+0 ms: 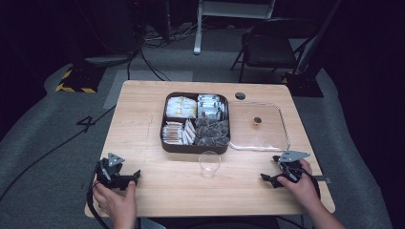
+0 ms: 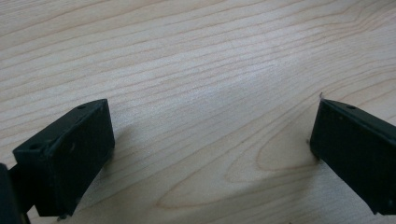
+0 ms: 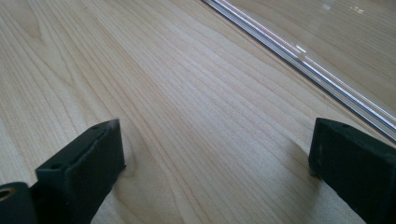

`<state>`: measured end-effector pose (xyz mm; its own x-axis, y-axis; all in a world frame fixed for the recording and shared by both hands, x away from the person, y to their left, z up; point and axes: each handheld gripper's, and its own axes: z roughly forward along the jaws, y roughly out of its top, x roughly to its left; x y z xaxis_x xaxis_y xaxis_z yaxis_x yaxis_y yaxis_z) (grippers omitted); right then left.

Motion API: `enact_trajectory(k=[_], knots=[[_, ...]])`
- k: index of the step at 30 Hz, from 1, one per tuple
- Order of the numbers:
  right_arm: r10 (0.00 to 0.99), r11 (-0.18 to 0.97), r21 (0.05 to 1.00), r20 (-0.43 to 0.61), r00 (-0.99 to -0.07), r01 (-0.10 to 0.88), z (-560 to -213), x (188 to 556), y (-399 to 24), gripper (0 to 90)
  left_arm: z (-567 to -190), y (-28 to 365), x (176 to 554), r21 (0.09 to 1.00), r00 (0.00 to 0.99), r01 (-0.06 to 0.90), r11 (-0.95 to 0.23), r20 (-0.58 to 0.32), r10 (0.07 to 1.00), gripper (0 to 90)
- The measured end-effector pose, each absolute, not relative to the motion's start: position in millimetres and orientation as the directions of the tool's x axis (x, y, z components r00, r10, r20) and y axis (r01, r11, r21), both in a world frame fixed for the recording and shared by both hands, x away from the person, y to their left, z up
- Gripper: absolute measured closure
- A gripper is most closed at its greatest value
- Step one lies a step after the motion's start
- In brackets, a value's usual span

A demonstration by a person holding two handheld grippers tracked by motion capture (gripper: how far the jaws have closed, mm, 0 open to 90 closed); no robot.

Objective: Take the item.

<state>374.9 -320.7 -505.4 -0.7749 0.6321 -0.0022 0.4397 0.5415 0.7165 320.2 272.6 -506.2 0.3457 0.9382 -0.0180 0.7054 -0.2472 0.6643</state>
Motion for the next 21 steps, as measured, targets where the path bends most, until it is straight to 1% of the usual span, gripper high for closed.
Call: enact_trajectory(k=[3,5,19,21], knots=[[0.628,0.543,0.717,-0.001,-0.778,0.437,-505.4,375.5,-320.9,3.4,-506.2,272.5,320.1,0.664,0.344,0.706,-0.246,-0.018,0.939,0.0],[0.623,0.546,0.718,-0.002,-0.783,0.432,-505.5,376.7,-320.8,3.4,-506.3,271.9,321.1,0.663,0.326,0.712,-0.230,-0.022,0.945,0.0],[0.612,0.553,0.717,-0.004,-0.791,0.424,-505.5,378.1,-321.2,3.3,-506.2,270.5,323.0,0.663,0.342,0.709,-0.241,-0.024,0.939,0.4],[0.622,0.553,0.713,-0.010,-0.783,0.430,-505.7,378.5,-320.7,0.5,-506.2,269.5,324.3,0.665,0.348,0.706,-0.246,-0.024,0.937,0.3]])
